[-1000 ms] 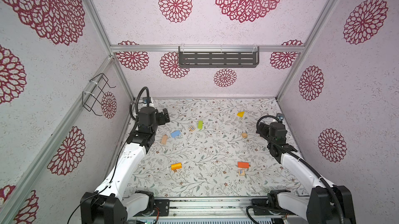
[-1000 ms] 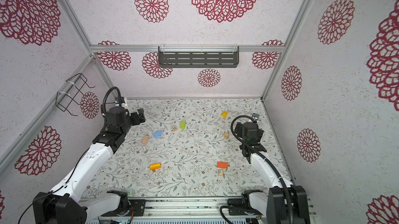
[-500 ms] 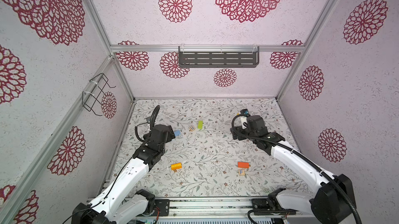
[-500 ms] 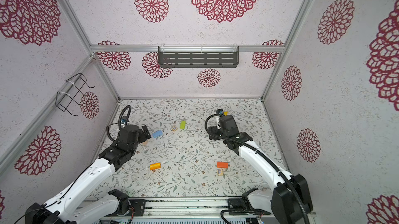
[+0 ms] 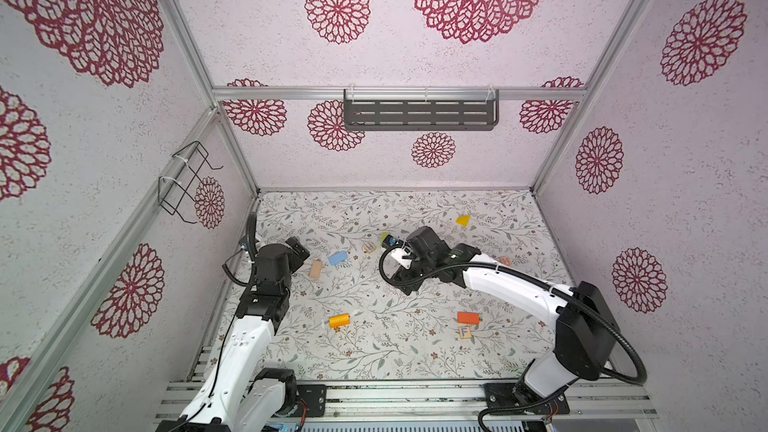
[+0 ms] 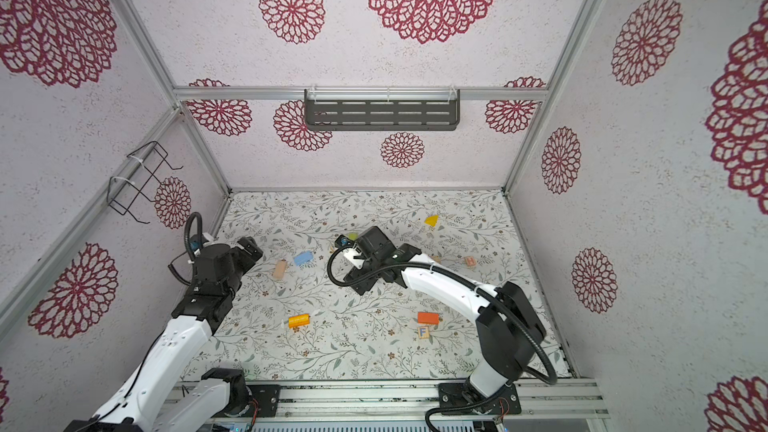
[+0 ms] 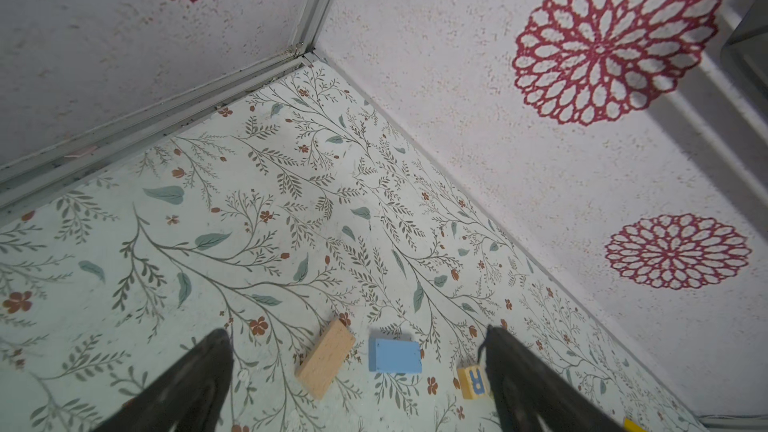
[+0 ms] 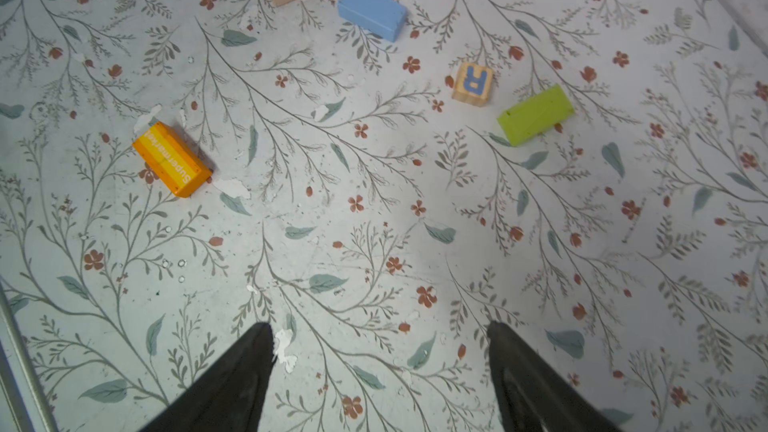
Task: Build the wood block tower
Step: 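Reach the right gripper over the orange Supermarket block while the left arm rises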
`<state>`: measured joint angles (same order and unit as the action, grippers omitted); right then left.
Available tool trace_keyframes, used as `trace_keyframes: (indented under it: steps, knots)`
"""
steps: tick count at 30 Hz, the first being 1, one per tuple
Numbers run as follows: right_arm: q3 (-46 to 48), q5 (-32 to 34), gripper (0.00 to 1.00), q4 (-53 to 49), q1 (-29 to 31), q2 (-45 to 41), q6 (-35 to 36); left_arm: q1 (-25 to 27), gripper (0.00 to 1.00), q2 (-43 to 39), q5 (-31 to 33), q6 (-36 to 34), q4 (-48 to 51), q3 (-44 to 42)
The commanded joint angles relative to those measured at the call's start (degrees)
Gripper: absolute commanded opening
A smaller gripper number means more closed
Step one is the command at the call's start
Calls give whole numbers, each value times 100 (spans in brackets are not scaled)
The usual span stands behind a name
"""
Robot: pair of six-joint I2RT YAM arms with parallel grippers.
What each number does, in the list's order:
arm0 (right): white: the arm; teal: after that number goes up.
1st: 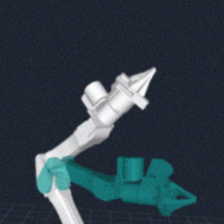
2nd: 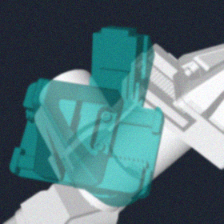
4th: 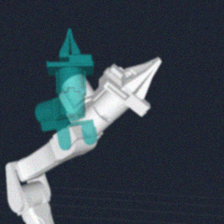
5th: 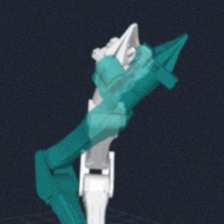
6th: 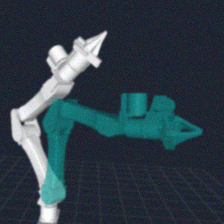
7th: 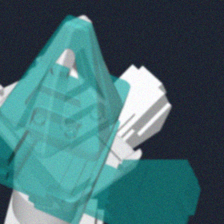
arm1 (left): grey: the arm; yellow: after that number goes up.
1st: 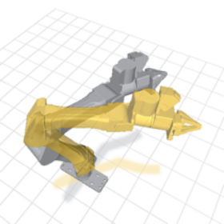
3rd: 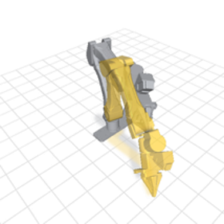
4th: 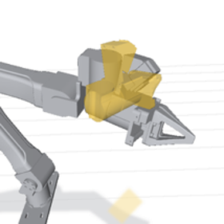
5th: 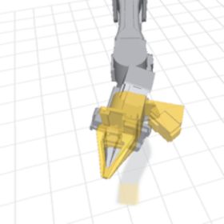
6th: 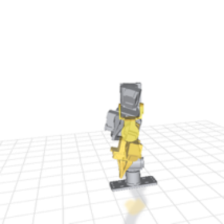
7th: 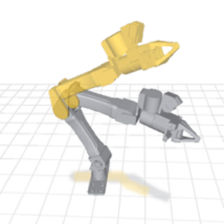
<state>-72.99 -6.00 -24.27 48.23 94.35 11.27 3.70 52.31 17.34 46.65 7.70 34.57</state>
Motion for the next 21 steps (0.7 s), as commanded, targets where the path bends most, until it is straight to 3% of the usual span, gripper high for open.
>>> trace_keyframes:
  steps: [1,10,21]
  knots:
    - [-534,-431,81,-201,204,417,684,-123,97,-381,-189,186,-386,-297]
    - [-1658,-949,82,-468,606,1569,1168,-269,97,-1369,239,166,-261,-706]
    - [-2523,-1052,81,-991,1045,2520,1404,-280,97,-1779,392,343,-199,-940]
